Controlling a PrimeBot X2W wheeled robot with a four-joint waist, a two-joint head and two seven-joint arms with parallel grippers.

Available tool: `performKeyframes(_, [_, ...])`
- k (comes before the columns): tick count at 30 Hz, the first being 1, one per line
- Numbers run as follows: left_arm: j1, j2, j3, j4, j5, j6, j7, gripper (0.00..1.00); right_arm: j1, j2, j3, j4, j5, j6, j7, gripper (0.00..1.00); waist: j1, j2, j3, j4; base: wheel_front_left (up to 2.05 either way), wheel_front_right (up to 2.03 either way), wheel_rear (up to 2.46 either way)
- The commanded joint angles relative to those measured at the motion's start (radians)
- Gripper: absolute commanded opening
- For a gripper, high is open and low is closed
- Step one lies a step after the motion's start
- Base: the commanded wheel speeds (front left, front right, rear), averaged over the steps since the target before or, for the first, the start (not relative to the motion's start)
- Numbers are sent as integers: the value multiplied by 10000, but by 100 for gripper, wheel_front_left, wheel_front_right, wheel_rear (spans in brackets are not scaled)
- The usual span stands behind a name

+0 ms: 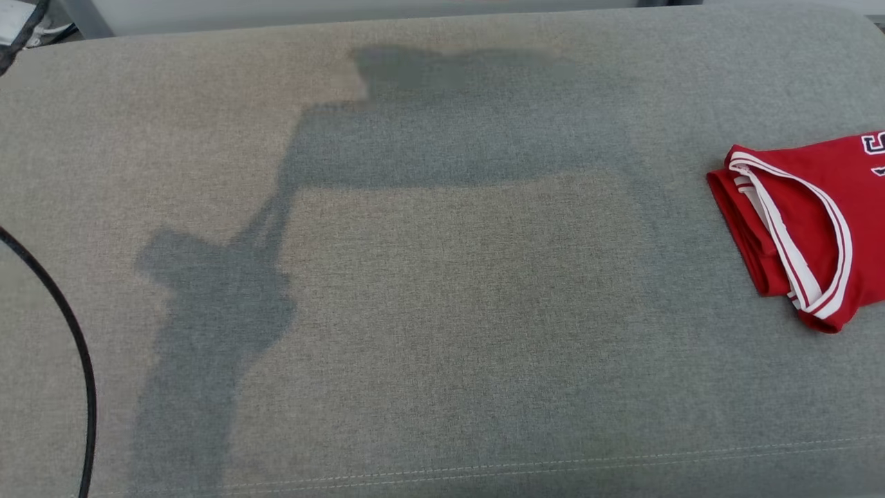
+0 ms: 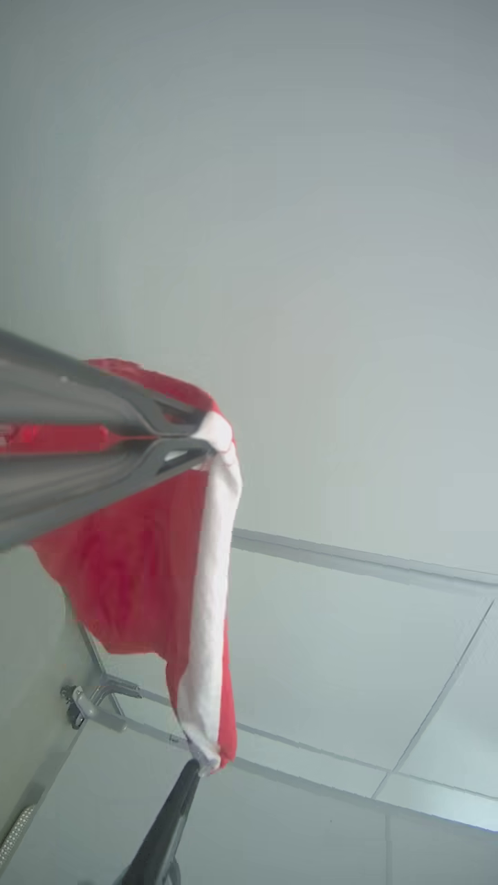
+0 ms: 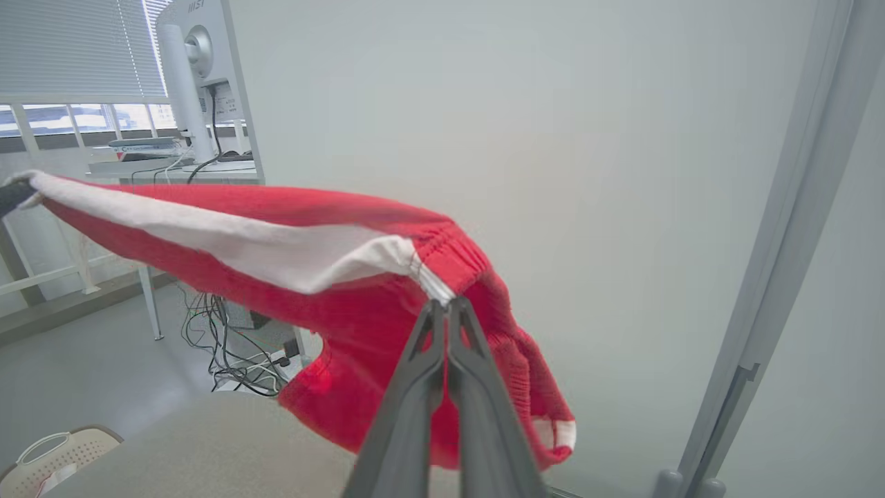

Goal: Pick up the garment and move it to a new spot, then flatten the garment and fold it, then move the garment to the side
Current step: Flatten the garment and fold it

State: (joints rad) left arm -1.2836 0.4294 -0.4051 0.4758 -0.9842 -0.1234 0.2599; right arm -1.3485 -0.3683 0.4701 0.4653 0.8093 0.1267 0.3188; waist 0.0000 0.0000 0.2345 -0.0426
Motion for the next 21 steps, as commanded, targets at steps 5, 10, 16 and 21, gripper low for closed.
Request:
performKeyframes(5, [724,392,-821,-265,70,-68,-1690,0,884,-283,1771,47,734,40,-865,0,0,0,381,196,0,0,0])
performKeyframes(10, [4240,198,-1737,-511,-14,-71,-3871,0,3670,-1257,2961,-247,1568,40,-2050,0,0,0,832,548,0,0,0])
performKeyframes(16, [6440,14,-2335,-359,418,338,-4672,0,6110,-1513,3474,-381,2485,40,-3022,0,0,0,811,638,0,0,0])
performKeyframes(21, [8180,409,-2413,-1443,655,1152,-4932,0,7645,-1702,3573,-676,2738,40,-4245,0,0,0,541,511,0,0,0])
